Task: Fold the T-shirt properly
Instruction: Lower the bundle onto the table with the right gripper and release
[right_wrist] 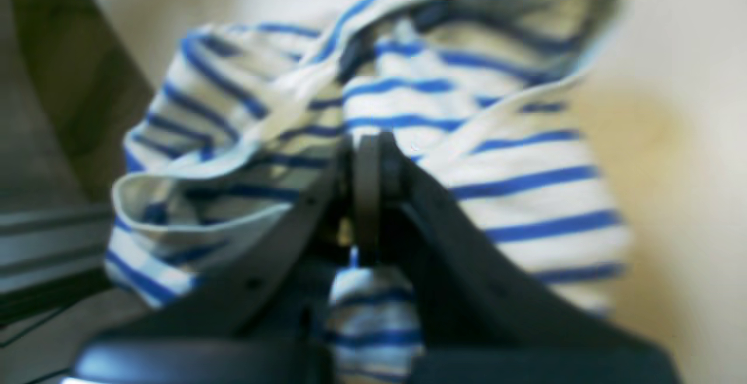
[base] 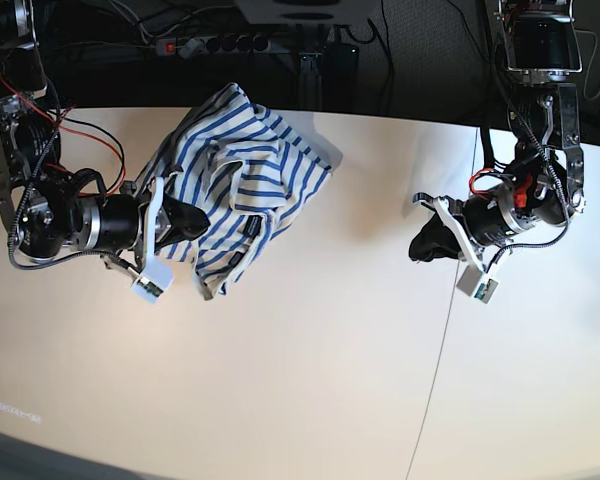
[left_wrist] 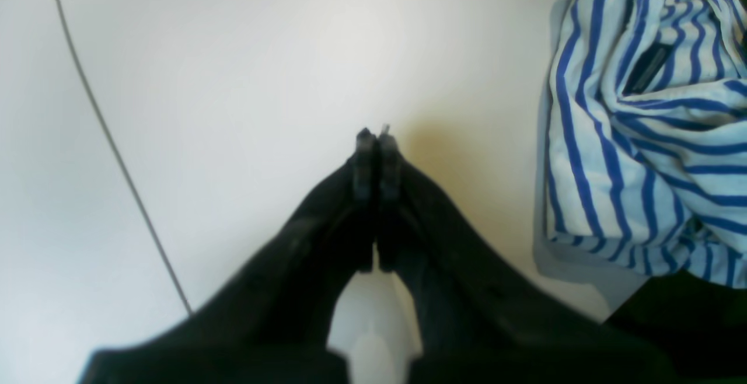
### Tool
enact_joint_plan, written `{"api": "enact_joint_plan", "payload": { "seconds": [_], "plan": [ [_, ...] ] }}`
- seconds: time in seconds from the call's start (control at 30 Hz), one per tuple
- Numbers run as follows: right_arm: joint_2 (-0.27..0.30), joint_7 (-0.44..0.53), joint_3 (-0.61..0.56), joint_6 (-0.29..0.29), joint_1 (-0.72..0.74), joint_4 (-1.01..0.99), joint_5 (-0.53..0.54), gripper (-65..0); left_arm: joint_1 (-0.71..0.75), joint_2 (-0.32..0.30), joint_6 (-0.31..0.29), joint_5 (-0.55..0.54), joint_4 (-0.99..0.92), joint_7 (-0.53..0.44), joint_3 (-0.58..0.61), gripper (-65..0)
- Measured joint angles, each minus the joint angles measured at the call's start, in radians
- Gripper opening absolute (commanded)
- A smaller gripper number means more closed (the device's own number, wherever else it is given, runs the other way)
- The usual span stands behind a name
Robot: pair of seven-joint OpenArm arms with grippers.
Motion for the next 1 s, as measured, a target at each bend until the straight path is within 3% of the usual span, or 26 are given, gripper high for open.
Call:
{"api": "enact_joint_plan", "payload": {
  "seconds": [0.13, 0.33, 0.5, 0.63, 1.0],
  "plan": [
    [-0.042, 0.006, -0.015, 0.0, -0.016, 0.0, -0.003, -65.0, 0.005, 0.0, 0.0, 0.0, 0.0, 0.0, 0.0, -65.0],
    [-0.15, 0.033, -0.086, 0.0, -0.013, -0.002, -0.056, -65.0, 0.008, 0.0, 0.0, -0.001, 0.0, 0.0, 0.0, -65.0],
    [-0.246, 0.117, -0.217, 0.0, -0.013, -0.023, -0.194, -65.0, 0.01, 0.0, 0.0, -0.001, 0.0, 0.0, 0.0, -65.0],
    [-0.307, 0.182, -0.245, 0.0, -0.011, -0.026, -0.292, -65.0, 0.01, 0.0, 0.0, 0.0, 0.0, 0.0, 0.0, -65.0],
    [-0.314, 0.153, -0.043, 0.0, 0.098, -0.026, -0.246, -65.0, 0.013, -0.029, 0.0, -0.014, 0.0, 0.002, -0.001, -65.0]
  ]
}}
